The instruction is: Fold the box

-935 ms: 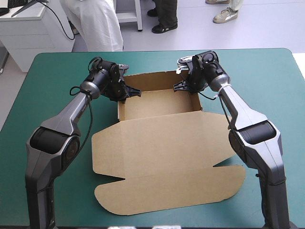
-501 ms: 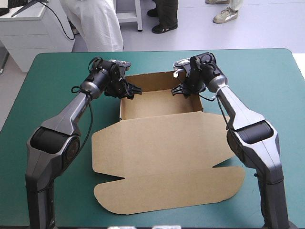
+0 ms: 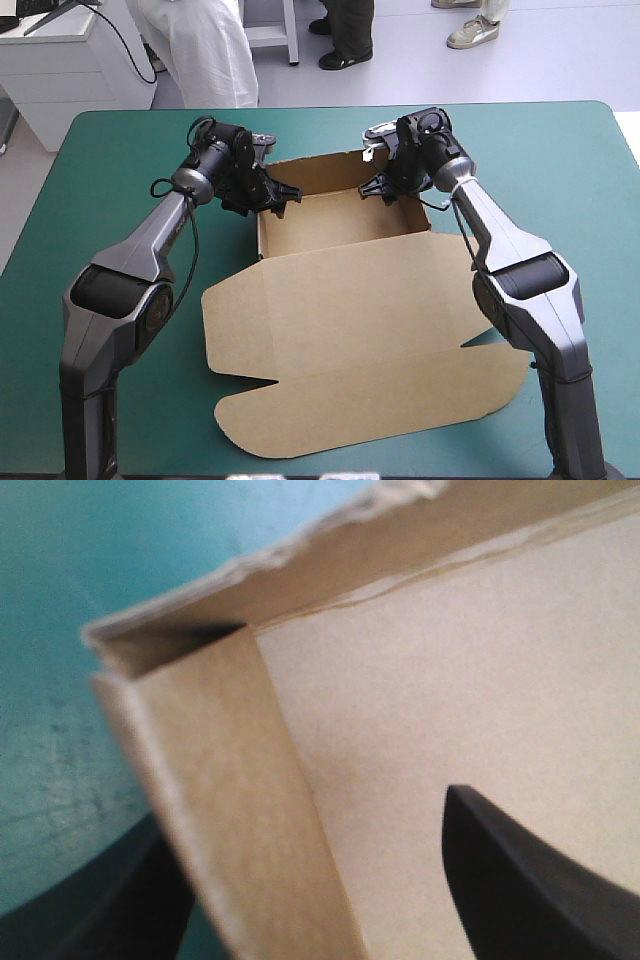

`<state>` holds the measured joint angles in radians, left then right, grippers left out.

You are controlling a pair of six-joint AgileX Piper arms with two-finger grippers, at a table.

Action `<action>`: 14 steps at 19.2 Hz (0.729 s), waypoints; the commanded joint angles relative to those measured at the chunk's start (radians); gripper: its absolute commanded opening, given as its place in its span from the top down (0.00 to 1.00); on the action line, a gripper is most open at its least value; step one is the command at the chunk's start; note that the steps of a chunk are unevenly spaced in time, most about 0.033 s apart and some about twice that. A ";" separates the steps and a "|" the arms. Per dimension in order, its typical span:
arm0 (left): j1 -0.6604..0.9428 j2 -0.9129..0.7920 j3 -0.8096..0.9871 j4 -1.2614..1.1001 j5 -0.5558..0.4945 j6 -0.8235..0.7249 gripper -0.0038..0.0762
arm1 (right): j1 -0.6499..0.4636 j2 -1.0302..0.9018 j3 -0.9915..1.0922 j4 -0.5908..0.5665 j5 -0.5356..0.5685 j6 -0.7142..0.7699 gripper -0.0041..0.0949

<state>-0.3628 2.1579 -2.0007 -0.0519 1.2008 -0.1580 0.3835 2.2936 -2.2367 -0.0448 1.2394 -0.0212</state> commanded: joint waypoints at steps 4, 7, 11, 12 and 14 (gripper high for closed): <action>-0.030 -0.043 -0.081 -0.083 0.019 -0.031 0.32 | -0.005 -0.076 -0.025 -0.005 0.008 -0.010 0.48; -0.030 -0.043 -0.081 -0.068 0.032 -0.070 0.32 | -0.005 -0.076 -0.025 -0.007 0.008 -0.010 0.48; -0.030 -0.043 -0.081 -0.068 0.032 -0.151 0.32 | -0.012 -0.076 -0.025 -0.017 0.008 -0.012 0.45; -0.030 -0.043 -0.081 -0.068 0.032 -0.159 0.32 | -0.014 -0.076 -0.025 -0.025 0.008 -0.012 0.45; -0.030 -0.043 -0.081 -0.068 0.030 -0.172 0.32 | -0.014 -0.076 -0.025 -0.031 0.008 -0.012 0.45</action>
<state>-0.3789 2.1775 -2.0471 -0.0750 1.2538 -0.2971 0.3727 2.2907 -2.2367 -0.0836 1.2394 -0.0223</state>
